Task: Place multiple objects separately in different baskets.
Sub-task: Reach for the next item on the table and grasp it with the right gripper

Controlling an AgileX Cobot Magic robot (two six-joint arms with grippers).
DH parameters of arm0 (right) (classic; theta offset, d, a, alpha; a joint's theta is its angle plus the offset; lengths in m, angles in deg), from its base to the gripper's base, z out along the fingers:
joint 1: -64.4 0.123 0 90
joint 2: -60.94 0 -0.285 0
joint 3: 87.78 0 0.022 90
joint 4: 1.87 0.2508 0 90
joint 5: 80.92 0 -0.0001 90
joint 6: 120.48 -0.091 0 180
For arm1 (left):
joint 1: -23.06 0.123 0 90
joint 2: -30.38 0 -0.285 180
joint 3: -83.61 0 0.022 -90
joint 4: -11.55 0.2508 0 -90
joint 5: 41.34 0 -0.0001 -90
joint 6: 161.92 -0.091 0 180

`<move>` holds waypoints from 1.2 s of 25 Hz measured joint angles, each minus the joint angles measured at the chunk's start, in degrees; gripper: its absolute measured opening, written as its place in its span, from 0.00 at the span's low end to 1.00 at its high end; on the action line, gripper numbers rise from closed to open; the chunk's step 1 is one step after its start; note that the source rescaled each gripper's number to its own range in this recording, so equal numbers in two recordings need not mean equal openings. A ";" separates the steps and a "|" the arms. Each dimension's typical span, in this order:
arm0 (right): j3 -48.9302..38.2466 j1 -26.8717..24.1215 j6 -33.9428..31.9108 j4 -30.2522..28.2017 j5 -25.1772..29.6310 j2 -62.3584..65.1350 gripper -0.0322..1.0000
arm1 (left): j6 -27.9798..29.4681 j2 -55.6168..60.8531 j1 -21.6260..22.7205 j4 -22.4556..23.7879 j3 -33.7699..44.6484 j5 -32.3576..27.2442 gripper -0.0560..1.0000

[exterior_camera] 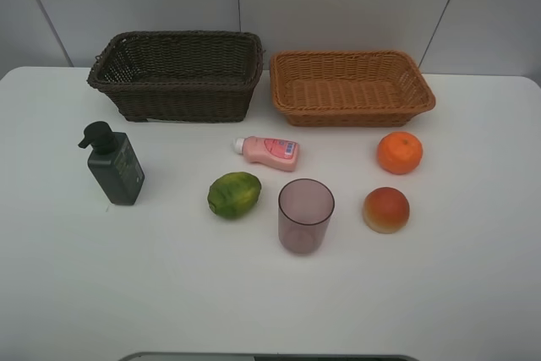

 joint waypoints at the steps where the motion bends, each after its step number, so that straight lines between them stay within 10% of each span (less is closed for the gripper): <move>1: 0.00 0.00 0.00 0.00 0.00 0.00 1.00 | 0.00 0.00 0.00 0.00 0.00 0.00 1.00; 30: 0.00 0.00 0.00 0.04 0.00 0.00 1.00 | 0.00 0.00 0.00 0.00 0.00 0.00 1.00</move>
